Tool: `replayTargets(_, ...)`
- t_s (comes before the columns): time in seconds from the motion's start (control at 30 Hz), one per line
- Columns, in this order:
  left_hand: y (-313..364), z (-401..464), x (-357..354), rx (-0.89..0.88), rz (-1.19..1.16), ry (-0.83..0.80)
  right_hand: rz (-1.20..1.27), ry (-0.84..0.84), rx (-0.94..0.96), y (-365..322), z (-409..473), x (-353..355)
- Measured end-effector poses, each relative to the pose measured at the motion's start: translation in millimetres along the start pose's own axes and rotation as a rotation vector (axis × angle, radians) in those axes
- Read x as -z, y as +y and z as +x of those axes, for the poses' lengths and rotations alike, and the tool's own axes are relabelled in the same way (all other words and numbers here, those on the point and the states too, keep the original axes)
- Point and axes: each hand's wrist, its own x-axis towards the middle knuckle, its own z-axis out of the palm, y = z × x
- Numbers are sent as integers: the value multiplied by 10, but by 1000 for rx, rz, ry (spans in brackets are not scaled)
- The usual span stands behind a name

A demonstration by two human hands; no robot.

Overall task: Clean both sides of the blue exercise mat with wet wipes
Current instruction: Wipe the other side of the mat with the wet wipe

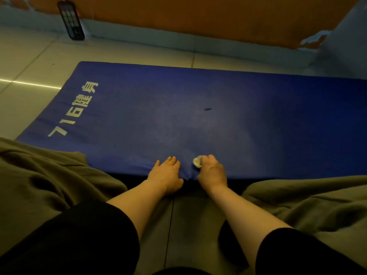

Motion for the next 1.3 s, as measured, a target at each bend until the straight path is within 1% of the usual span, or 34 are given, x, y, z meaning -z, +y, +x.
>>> replayTargets(0.07, 33, 5, 17, -4, -42, 7, 39, -77, 143, -208, -70, -122)
replayTargets(0.1, 55, 7, 19, -11, -50, 10, 45, -104, 182, -267, -99, -149)
replayTargets(0.17, 98, 21, 20, -23, -43, 17, 66, -121, 187, -254, -108, -131)
replayTargets(0.27, 186, 72, 5, -59, -1, 17, 13, -92, 99, 32, -99, 6)
replayTargets(0.37, 304, 138, -20, -117, 32, 0, -52, 27, -84, 415, -95, 201)
replayTargets(0.43, 364, 169, -19, -138, 36, 3, -55, 85, -185, 549, -102, 274)
replayTargets(0.5, 408, 209, -13, -145, 29, 15, -49, 106, -209, 532, -121, 267)
replayTargets(0.53, 430, 229, -12, -146, 26, 18, -36, 98, -184, 473, -141, 241)
replayTargets(0.63, 497, 274, -7, -158, 21, 8, 28, 16, -15, 250, -209, 108)
replayTargets(0.73, 562, 311, -6, -174, -1, -3, 38, -42, 39, 301, -186, 97)
replayTargets(0.8, 595, 348, -11, -182, 0, -6, -13, -22, -17, 498, -126, 174)
replayTargets(0.9, 592, 398, -20, -193, 5, -4, -73, 117, -205, 766, -34, 335)
replayTargets(0.97, 578, 437, -21, -195, -4, 6, -90, 173, -286, 792, 2, 372)
replayTargets(1.0, 582, 449, -16, -194, -7, 14, -79, 174, -292, 741, -5, 363)
replayTargets(1.07, 593, 492, -11, -189, -17, 23, -5, 127, -211, 548, -25, 257)
replayTargets(1.13, 601, 522, -8, -174, -36, 25, 63, 49, -66, 332, -59, 118)
replayTargets(1.2, 589, 548, 0, -148, -45, 20, 63, 2, 17, 255, -38, 48)
replayTargets(1.27, 568, 568, 6, -121, -35, 24, 11, 9, -1, 384, 45, 99)
replayTargets(1.3, 563, 574, 6, -111, -23, 31, -14, 42, -51, 500, 94, 149)
